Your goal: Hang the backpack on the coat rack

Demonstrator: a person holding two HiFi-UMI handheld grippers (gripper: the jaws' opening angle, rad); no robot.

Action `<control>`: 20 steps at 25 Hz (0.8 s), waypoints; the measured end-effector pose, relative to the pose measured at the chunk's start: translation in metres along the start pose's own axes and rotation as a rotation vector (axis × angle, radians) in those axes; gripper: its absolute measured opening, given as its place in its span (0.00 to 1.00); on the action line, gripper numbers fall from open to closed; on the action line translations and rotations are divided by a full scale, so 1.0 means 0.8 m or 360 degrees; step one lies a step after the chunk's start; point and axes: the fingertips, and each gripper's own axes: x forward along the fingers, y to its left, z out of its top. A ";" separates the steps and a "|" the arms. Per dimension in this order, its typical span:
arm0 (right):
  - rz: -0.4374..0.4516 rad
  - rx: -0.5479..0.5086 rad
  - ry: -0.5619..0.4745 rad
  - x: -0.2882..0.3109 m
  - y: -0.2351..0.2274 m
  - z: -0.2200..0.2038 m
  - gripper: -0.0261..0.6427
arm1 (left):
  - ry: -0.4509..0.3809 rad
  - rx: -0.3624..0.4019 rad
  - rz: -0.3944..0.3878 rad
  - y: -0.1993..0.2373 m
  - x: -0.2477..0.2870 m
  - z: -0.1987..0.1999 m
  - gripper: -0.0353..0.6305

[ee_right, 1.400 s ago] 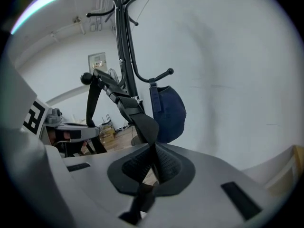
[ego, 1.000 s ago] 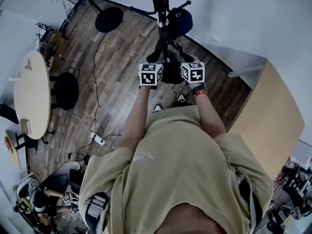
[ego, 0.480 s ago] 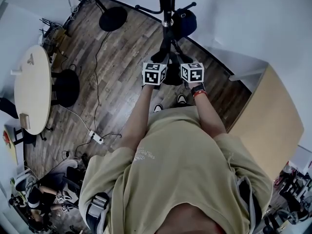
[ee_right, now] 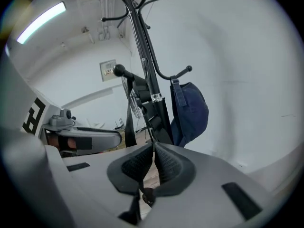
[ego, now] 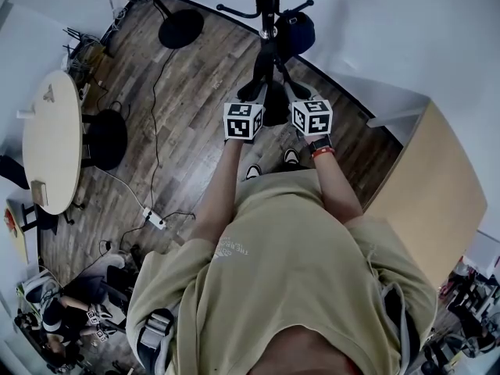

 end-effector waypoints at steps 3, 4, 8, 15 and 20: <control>-0.0010 -0.0034 -0.0080 -0.015 0.005 0.024 0.08 | -0.0076 0.0028 0.0015 -0.005 -0.015 0.016 0.22; -0.0010 -0.0034 -0.0112 -0.020 0.007 0.032 0.08 | -0.0103 0.0042 0.0021 -0.007 -0.020 0.022 0.21; -0.0011 -0.0083 -0.0233 -0.041 0.020 0.069 0.08 | -0.0217 0.0087 0.0035 -0.014 -0.040 0.055 0.18; -0.0047 -0.0160 -0.0431 -0.083 0.035 0.132 0.06 | -0.0406 0.0165 0.0030 -0.037 -0.075 0.117 0.13; -0.0050 -0.0183 -0.0528 -0.101 0.044 0.160 0.06 | -0.0499 0.0202 0.0034 -0.046 -0.093 0.144 0.11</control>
